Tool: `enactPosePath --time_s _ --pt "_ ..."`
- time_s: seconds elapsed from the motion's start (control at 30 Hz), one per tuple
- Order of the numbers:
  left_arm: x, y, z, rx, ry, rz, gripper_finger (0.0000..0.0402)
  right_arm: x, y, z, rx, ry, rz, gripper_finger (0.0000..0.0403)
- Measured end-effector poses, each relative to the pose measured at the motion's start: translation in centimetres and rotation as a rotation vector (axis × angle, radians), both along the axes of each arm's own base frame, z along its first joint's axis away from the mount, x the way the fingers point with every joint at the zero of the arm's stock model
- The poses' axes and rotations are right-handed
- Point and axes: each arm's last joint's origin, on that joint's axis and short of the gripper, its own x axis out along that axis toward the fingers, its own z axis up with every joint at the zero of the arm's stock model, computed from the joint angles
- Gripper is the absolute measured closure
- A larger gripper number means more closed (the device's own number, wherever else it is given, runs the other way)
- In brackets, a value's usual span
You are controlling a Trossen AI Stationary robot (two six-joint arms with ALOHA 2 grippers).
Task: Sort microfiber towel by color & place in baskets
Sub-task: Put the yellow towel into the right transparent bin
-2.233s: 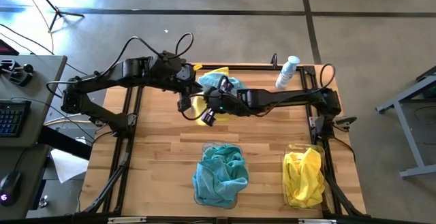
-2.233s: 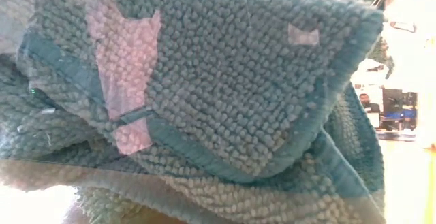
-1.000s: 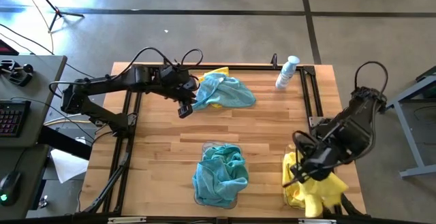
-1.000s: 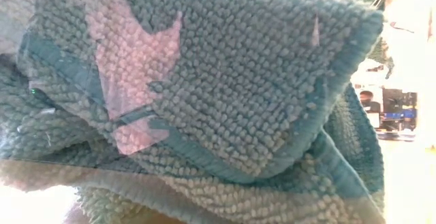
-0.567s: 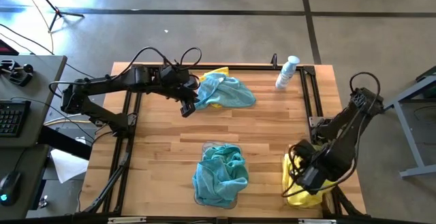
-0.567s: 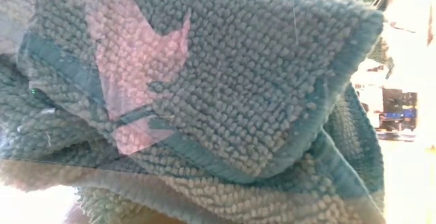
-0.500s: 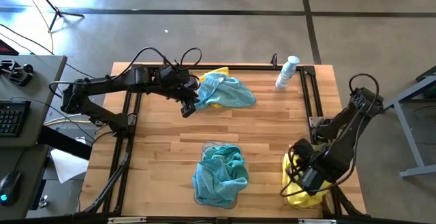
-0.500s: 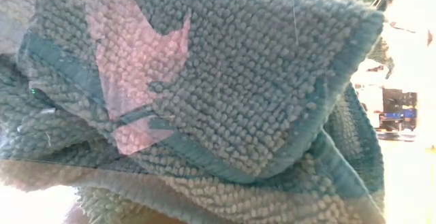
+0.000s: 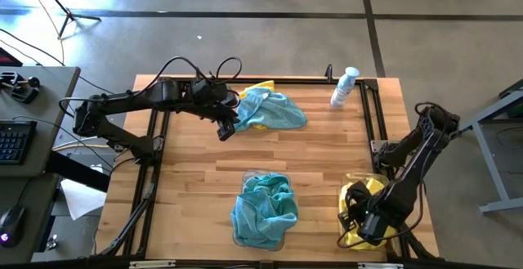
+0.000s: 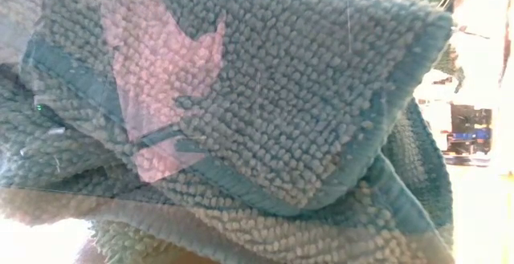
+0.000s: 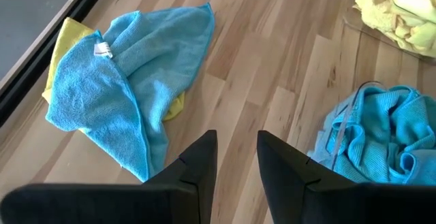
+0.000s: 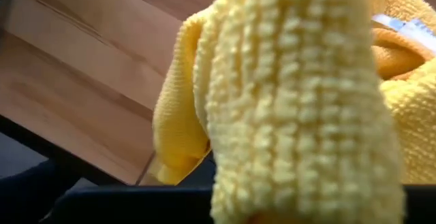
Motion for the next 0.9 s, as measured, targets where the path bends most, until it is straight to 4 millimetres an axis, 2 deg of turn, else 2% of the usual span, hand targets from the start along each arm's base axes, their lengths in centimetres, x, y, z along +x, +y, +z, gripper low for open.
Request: enactPosePath --time_s 0.2,0.4,0.63,0.9 --pt "0.0 0.0 0.0 0.0 -0.001 0.0 0.031 -0.3 0.0 -0.5 0.003 0.024 0.015 0.0373" --pt "0.0 0.0 0.0 -0.007 -0.003 0.008 0.031 -0.4 0.1 0.9 0.019 0.063 0.021 0.0301" --pt "0.0 0.0 0.0 -0.011 -0.004 0.013 0.031 -0.4 0.1 3.6 -0.001 0.079 0.042 0.0221" --pt "0.0 0.0 0.0 -0.011 -0.004 0.013 0.031 -0.5 -0.4 6.9 -0.056 0.051 0.035 0.0203"
